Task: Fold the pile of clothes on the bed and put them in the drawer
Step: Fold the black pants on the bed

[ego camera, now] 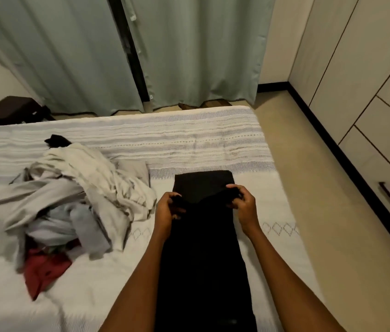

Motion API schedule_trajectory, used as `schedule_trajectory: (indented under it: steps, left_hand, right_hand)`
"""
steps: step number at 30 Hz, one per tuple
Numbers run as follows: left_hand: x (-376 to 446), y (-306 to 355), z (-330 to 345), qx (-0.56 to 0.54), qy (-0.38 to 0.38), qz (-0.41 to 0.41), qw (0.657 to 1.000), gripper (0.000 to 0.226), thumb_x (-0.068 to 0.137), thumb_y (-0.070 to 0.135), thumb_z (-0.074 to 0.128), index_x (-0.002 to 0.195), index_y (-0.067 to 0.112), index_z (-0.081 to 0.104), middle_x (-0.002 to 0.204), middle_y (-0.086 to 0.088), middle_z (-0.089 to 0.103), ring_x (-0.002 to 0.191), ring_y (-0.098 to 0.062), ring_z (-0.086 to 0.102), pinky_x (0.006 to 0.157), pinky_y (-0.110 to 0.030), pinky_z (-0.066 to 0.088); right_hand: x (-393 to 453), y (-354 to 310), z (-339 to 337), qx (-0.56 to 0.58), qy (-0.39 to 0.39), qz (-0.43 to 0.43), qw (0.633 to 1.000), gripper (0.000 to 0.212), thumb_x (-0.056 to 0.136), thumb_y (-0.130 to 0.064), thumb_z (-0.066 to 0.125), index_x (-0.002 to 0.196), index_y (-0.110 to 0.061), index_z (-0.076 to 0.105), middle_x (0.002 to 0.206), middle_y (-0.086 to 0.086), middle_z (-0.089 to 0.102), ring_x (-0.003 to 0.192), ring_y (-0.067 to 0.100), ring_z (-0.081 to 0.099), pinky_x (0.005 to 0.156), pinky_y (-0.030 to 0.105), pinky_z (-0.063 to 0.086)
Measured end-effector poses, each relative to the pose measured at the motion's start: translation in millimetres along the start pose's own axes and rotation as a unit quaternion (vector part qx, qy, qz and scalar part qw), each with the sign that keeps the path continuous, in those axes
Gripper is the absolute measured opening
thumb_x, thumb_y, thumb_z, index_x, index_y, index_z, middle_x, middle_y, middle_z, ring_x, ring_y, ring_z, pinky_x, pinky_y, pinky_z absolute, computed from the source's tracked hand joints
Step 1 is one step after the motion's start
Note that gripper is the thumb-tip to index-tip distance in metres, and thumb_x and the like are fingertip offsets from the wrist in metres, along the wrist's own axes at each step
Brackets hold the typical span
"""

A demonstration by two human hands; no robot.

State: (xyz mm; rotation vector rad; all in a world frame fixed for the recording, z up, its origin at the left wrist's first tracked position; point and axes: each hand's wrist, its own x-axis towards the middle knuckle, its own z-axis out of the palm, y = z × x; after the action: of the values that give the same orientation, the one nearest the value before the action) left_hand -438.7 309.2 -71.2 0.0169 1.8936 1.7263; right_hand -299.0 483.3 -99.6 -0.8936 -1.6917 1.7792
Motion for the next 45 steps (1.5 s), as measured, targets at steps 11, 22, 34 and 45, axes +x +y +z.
schedule_trajectory:
  steps: [11, 22, 34, 45]
  left_hand:
    - [-129.2, -99.4, -64.3, 0.128, -0.005, 0.037, 0.991, 0.011, 0.097, 0.005, 0.053, 0.097, 0.014, 0.060, 0.098, -0.011, 0.063, 0.066, -0.020, 0.063, 0.046, -0.027, 0.054]
    - [-228.2, -156.5, -104.1, 0.214, -0.029, 0.095, 0.972, 0.023, 0.099, 0.015, 0.052, 0.115, 0.027, 0.063, 0.079, -0.009, 0.067, 0.047, -0.014, 0.057, 0.047, -0.030, 0.050]
    - [-255.6, -204.3, -122.6, 0.493, -0.015, 0.128, 0.860, 0.032, 0.097, 0.038, 0.056, 0.126, 0.032, 0.064, 0.132, -0.012, 0.042, 0.121, -0.037, 0.048, 0.097, -0.045, 0.046]
    - [-238.0, -202.5, -144.8, 0.235, 0.159, -0.026, 0.959, 0.063, 0.093, 0.030, 0.066, 0.140, -0.001, 0.038, 0.142, -0.028, 0.042, 0.128, -0.047, 0.045, 0.106, -0.051, 0.039]
  right_hand:
    - [-176.9, 50.4, -6.2, 0.000, 0.044, 0.161, 0.986, 0.013, 0.098, -0.006, 0.060, 0.102, -0.012, 0.070, 0.114, 0.011, 0.067, 0.088, 0.016, 0.066, 0.063, 0.028, 0.060]
    - [-294.1, 54.5, -20.6, -0.245, 0.072, 0.084, 0.963, 0.034, 0.093, -0.016, 0.051, 0.118, -0.033, 0.065, 0.103, -0.004, 0.069, 0.075, 0.016, 0.064, 0.063, 0.031, 0.049]
    - [-340.3, 80.4, -17.9, -0.454, 0.117, -0.061, 0.881, 0.033, 0.091, -0.021, 0.060, 0.124, -0.027, 0.065, 0.139, 0.004, 0.049, 0.127, 0.029, 0.048, 0.102, 0.045, 0.041]
    - [-350.1, 94.1, 11.3, -0.633, -0.095, -0.065, 0.766, 0.056, 0.103, -0.051, 0.023, 0.156, -0.034, 0.030, 0.167, 0.002, 0.018, 0.155, 0.029, -0.001, 0.119, 0.057, -0.010]
